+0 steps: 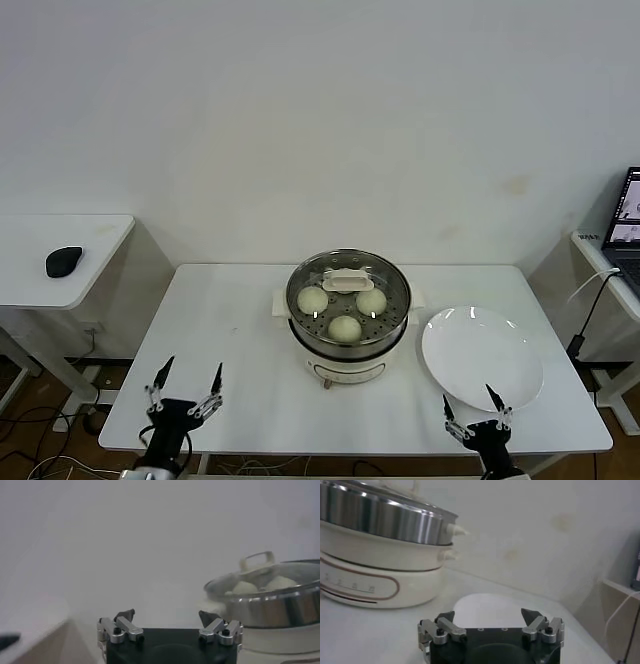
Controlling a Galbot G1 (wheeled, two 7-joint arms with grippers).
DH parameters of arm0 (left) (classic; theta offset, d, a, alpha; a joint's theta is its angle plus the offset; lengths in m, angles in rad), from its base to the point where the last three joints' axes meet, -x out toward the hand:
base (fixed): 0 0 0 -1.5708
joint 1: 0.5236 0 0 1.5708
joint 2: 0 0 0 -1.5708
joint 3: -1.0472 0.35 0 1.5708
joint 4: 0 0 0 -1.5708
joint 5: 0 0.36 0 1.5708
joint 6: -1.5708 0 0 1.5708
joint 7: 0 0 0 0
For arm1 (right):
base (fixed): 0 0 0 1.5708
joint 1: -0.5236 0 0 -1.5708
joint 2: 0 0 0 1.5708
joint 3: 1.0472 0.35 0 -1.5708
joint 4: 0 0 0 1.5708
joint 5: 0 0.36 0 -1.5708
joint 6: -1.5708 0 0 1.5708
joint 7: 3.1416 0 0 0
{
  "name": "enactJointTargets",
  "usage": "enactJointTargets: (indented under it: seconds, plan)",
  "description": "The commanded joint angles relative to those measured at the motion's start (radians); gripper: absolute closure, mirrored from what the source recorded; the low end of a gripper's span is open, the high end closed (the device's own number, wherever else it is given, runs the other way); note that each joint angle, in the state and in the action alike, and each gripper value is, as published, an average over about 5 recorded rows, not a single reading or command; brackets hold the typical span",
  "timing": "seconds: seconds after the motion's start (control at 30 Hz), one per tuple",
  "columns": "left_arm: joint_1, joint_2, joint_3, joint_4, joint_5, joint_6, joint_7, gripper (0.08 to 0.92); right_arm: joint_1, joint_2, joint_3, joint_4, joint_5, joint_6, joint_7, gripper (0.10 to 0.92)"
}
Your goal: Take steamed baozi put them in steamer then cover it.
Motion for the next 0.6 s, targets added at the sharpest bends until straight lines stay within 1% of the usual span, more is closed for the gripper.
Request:
enactJointTargets:
  seconds: [0.03,0.6]
  plan:
    - [0.094,-0.017,-0.067,0.088,-0.209,-0.118,0.008,0.177,-0.008,-0.013,-0.050,0.024,0.014,0.001,0.000,0.203]
    - [0.083,-0.027,-0.042,0.108,-0.171,-0.118,0.022,0.177,-0.040,-0.007,-0.080,0.075,0.033,-0.015,-0.006,0.203]
